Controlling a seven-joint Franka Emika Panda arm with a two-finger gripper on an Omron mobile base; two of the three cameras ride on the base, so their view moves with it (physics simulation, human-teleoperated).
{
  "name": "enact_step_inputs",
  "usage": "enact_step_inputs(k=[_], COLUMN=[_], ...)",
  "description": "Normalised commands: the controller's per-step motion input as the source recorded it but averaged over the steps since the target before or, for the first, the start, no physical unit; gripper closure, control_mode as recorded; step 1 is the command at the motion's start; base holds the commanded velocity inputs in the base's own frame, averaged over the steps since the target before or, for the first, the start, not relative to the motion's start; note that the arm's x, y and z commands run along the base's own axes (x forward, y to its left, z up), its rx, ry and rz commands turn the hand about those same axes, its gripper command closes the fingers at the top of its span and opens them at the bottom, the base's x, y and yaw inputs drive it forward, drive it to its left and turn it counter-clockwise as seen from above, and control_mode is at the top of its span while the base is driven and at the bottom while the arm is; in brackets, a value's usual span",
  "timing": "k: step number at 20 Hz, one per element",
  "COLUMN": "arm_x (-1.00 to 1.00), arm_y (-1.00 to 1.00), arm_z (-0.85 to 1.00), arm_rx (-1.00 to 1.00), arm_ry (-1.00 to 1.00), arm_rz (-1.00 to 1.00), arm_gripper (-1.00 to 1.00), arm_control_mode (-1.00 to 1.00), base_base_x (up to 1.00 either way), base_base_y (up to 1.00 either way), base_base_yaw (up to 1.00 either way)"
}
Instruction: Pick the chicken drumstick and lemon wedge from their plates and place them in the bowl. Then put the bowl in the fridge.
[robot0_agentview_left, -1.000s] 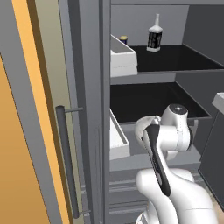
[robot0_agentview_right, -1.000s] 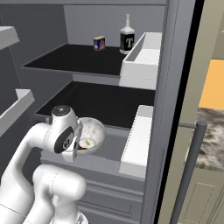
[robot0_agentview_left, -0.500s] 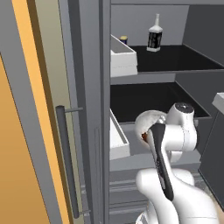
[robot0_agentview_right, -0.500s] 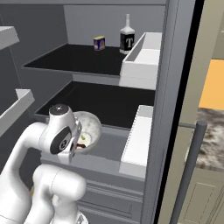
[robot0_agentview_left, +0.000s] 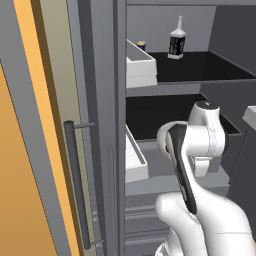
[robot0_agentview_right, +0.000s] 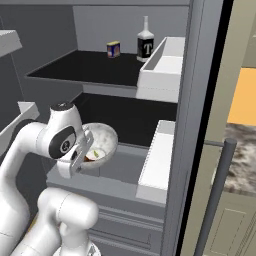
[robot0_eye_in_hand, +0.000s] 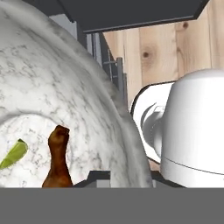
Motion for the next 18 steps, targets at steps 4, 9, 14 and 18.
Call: enact_step_inputs(k=[4, 9, 14, 18], arm_x=[-0.06, -0.03, -0.01, 0.28], arm_y=[-0.07, -0.07, -0.02, -0.02], arm_z=[0.32, 0.13, 0.06, 0.0], arm_rx=[-0.03, -0.07, -0.06, 0.0], arm_ry=[-0.03, -0.13, -0.29, -0.09], arm_rz=[0.0, 0.0, 0.02, 0.05], arm_gripper=[1.0, 1.0, 1.0, 1.0], arm_control_mode=[-1.0, -1.0, -1.0, -1.0], base_base_x=[0.0, 0.0, 0.0, 0.0], base_base_y=[0.0, 0.0, 0.0, 0.0], base_base_yaw=[0.0, 0.0, 0.0, 0.0])
